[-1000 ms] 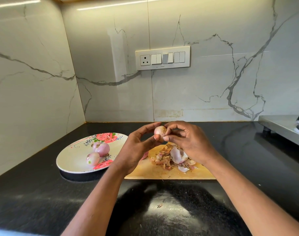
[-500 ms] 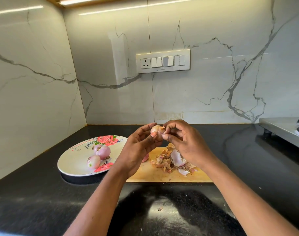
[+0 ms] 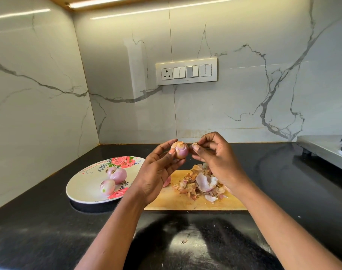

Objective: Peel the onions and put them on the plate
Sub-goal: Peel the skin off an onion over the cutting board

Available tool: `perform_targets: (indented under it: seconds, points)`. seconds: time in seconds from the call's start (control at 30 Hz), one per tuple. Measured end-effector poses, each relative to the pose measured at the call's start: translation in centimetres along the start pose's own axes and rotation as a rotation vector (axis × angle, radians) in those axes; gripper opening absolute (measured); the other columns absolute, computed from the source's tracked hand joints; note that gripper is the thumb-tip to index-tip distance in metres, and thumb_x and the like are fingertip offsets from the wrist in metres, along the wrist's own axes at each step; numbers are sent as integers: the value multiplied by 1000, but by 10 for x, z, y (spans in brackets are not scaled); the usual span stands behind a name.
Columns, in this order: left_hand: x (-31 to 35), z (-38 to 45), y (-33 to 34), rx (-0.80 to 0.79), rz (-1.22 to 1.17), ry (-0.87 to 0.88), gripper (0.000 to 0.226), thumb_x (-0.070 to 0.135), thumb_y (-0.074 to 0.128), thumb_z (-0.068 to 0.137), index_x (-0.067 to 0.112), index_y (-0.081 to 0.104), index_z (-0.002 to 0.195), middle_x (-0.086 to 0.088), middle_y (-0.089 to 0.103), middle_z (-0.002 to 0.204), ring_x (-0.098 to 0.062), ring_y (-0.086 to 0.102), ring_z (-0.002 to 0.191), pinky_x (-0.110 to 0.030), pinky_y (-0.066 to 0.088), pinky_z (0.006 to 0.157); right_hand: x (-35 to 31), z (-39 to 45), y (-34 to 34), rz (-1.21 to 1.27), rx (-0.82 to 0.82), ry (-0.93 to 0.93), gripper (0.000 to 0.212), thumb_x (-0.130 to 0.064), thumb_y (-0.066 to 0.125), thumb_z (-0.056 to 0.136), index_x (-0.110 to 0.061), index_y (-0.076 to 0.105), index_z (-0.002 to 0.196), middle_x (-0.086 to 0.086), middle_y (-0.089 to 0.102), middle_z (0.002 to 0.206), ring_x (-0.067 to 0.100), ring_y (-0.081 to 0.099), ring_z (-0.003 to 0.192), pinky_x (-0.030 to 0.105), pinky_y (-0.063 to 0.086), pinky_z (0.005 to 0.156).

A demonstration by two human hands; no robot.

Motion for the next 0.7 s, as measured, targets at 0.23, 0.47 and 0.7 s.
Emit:
perform_targets:
  seconds: [0.23, 0.47, 0.7]
  points:
    - [1, -1, -2, 18, 57, 13, 34, 5, 53, 98, 8, 61, 131, -14, 71, 125, -25, 69, 113, -29, 59, 92, 11, -2, -10, -697, -52, -101, 10, -24, 68, 96, -23, 76, 102, -10, 68, 102, 2, 62, 93, 6, 43, 80]
    - [1, -2, 1, -17, 221, 65, 50, 14, 70, 82, 13, 61, 131, -11, 71, 123, -23, 71, 110, -28, 58, 92, -2, -5, -2, -468, -4, -147, 17, -29, 76, 89, -28, 77, 106, -16, 76, 97, -2, 70, 90, 20, 58, 80]
    - [0, -3, 0, -20, 309, 109, 47, 15, 75, 81, 18, 66, 126, -11, 67, 129, -26, 70, 113, -31, 57, 95, 0, -7, -2, -510, 50, -218, 17, -23, 76, 89, -19, 79, 105, -10, 78, 92, 2, 72, 83, 24, 61, 75]
Point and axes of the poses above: each hand's wrist, its own z-axis towards the middle knuckle, its own y-axis out of the palm, x = y × z, the point moved 4 cm from there along z, towards the middle knuckle
